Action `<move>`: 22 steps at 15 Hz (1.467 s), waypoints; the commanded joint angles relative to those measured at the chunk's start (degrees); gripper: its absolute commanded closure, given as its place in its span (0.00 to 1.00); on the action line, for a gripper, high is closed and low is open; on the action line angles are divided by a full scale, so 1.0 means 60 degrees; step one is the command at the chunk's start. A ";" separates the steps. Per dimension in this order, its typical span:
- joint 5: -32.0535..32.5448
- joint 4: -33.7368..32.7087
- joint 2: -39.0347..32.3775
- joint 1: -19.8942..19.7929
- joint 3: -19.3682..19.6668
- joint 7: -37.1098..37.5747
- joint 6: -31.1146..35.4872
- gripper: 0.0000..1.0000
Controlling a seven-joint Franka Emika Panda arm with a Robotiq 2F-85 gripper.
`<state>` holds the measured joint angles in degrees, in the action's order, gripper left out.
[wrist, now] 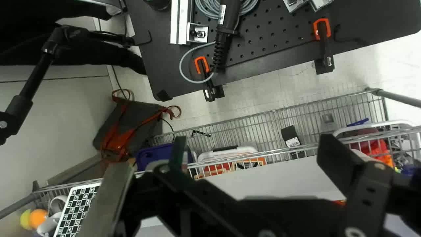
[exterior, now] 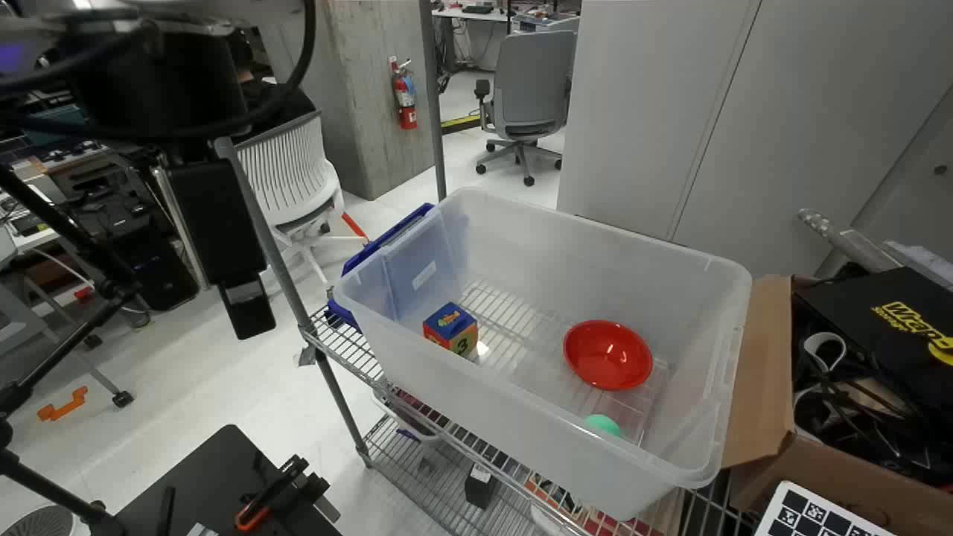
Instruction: Put the green plush toy in the red bowl
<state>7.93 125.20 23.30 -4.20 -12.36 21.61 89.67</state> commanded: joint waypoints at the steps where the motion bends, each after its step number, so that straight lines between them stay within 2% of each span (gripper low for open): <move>1: 0.0091 -0.0028 -0.0034 0.0324 0.0268 0.0096 -0.0036 0.00; 6: 0.0091 -0.0029 -0.0032 0.0324 0.0268 0.0096 -0.0035 0.00; 9: -0.0088 -0.0327 -0.0723 0.0324 0.0464 -0.0115 0.0266 0.00; 17: 0.0058 -0.2327 -0.4006 0.0256 0.1155 0.0884 0.2943 0.00; 20: 0.0479 -0.3614 -0.5310 0.0360 0.1471 0.1420 0.3980 0.00; 22: 0.0822 -0.4566 -0.6191 0.0488 0.1722 0.1740 0.4288 0.00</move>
<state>9.74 107.31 -5.97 -3.40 -4.66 28.56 114.12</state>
